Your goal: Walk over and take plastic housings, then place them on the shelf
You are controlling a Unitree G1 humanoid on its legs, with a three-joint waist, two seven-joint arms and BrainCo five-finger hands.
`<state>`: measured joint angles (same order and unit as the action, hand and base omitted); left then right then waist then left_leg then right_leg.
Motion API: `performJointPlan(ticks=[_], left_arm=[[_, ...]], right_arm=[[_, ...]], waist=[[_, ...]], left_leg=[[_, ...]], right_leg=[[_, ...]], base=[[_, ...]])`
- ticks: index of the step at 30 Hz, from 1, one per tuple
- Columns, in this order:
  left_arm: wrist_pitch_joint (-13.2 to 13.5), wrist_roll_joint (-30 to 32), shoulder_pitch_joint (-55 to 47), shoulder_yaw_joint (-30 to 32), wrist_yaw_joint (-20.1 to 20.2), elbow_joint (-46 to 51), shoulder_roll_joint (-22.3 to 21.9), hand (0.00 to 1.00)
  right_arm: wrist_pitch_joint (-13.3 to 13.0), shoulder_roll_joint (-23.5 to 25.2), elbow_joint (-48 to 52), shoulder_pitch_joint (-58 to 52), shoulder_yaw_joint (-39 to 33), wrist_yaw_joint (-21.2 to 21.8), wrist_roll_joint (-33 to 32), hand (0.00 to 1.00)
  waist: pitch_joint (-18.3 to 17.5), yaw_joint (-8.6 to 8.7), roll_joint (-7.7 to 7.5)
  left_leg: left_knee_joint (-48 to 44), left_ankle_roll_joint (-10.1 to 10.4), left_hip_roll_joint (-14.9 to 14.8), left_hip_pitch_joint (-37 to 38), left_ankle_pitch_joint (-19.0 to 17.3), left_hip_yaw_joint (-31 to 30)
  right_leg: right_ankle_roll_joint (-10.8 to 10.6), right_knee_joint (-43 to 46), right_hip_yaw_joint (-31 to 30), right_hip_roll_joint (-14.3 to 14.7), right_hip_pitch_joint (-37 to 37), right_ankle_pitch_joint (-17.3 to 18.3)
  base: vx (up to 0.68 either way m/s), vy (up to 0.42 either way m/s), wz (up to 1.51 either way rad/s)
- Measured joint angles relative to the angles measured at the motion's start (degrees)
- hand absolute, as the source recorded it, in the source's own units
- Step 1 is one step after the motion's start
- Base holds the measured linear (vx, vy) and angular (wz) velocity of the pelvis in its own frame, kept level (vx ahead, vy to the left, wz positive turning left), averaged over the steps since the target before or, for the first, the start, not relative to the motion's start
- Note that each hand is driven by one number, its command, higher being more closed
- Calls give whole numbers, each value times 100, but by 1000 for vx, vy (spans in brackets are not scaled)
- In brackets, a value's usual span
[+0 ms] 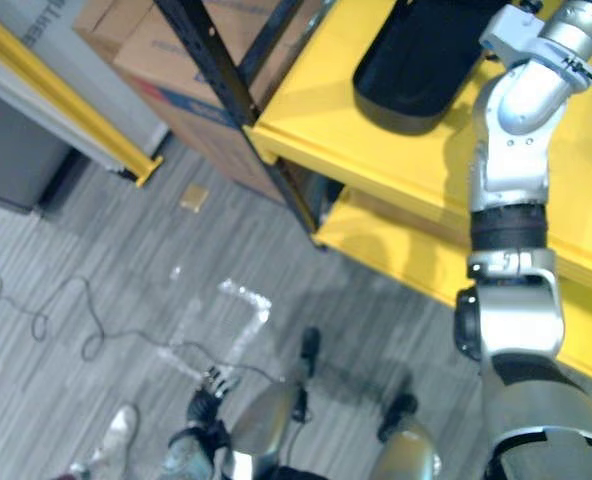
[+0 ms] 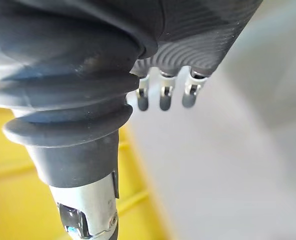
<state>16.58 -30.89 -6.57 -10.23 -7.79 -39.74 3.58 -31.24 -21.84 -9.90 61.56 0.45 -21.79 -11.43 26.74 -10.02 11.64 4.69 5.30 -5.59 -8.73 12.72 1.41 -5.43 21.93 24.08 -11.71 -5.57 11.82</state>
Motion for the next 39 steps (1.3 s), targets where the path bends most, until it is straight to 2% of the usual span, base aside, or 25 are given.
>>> performJointPlan(ticks=[2, 4, 7, 9, 10, 13, 17, 22, 28, 32, 36, 39], left_arm=[[-5, 10, -18, 124, -4, 34, 7, 0], [-18, 47, -36, 337, -25, 40, 11, 0], [-39, 124, -57, 529, -74, 87, 6, 0], [-39, 218, -108, 607, -97, 89, 6, 0], [-35, 226, -152, 652, -99, 88, -6, 0], [2, 223, -211, 720, -107, 88, -13, 0], [15, 221, -250, 709, -228, 68, 52, 0], [112, 206, -245, 660, -327, 44, 105, 0], [126, 198, -234, 440, -338, 33, 271, 0], [125, 196, -233, 424, -337, 34, 274, 0], [118, 197, -227, 376, -337, 37, 286, 0], [85, 200, -201, 308, -347, 41, 318, 0]], right_arm=[[398, 249, 453, -381, 298, 530, -134, 100], [1028, 620, 928, -1067, 924, 1259, -316, 100], [1831, 894, 1475, -1834, 1827, 1903, -481, 100], [2168, 1016, 1540, -2051, 2179, 2145, -609, 100], [2510, 1111, 1551, -2225, 2408, 2424, -1091, 100], [2775, 1173, 1548, -2384, 2684, 2686, -1353, 100], [2770, 1327, 1308, -2406, 3014, 2799, -1286, 100], [2702, 1414, 731, -2401, 3072, 2404, -781, 100], [2249, 1568, 47, -2211, 2885, 1553, 274, 100], [2041, 1626, -622, -1830, 2255, 727, 1025, 100], [1872, 1605, -694, -1710, 1902, 272, 1141, 100], [1861, 1582, -702, -1583, 1855, 57, 1287, 100]], waist=[[48, 10, -73], [155, 150, -241], [159, 198, -447], [149, 203, -559], [153, 234, -632], [142, 236, -689], [139, 235, -715], [116, 231, -810], [117, 234, -822], [117, 211, -822], [117, 202, -822], [118, 204, -822]], left_leg=[[0, 19, -56, 100, -28, 136], [0, 4, -95, 284, -73, 221], [0, -21, -127, 316, -160, 322], [0, -48, -130, 317, -186, 409], [0, -81, -104, 325, -209, 422], [0, -120, -66, 317, -235, 456], [3, -124, -49, 258, -240, 511], [2, -120, -54, 109, -234, 490], [1, -122, -40, 55, -220, 435], [1, -121, -25, 43, -222, 398], [1, -122, 4, 46, -221, 378], [1, -123, 8, 45, -222, 363]], right_leg=[[10, -54, -96, 63, 52, -36], [16, -164, -110, 110, 243, -87], [-6, -339, -189, 172, 284, -202], [-11, -454, -223, 185, 289, -273], [-40, -575, -222, 188, 348, -345], [-85, -694, -241, 170, 374, -416], [-106, -870, -290, 177, 363, -533], [-109, -906, -289, 181, 254, -557], [-121, -924, -242, 189, 265, -611], [-113, -898, -219, 189, 266, -600], [-108, -840, -207, 179, 262, -560], [-96, -819, -201, 173, 261, -546]], base=[[3, -32, -32], [4, -42, -19], [1, -2, -15], [8, 27, -16], [10, 22, -4], [1, 11, -1], [7, 17, -4], [27, -15, 4], [68, -38, 5], [26, -17, 4], [5, -14, 3], [0, 0, 0]])
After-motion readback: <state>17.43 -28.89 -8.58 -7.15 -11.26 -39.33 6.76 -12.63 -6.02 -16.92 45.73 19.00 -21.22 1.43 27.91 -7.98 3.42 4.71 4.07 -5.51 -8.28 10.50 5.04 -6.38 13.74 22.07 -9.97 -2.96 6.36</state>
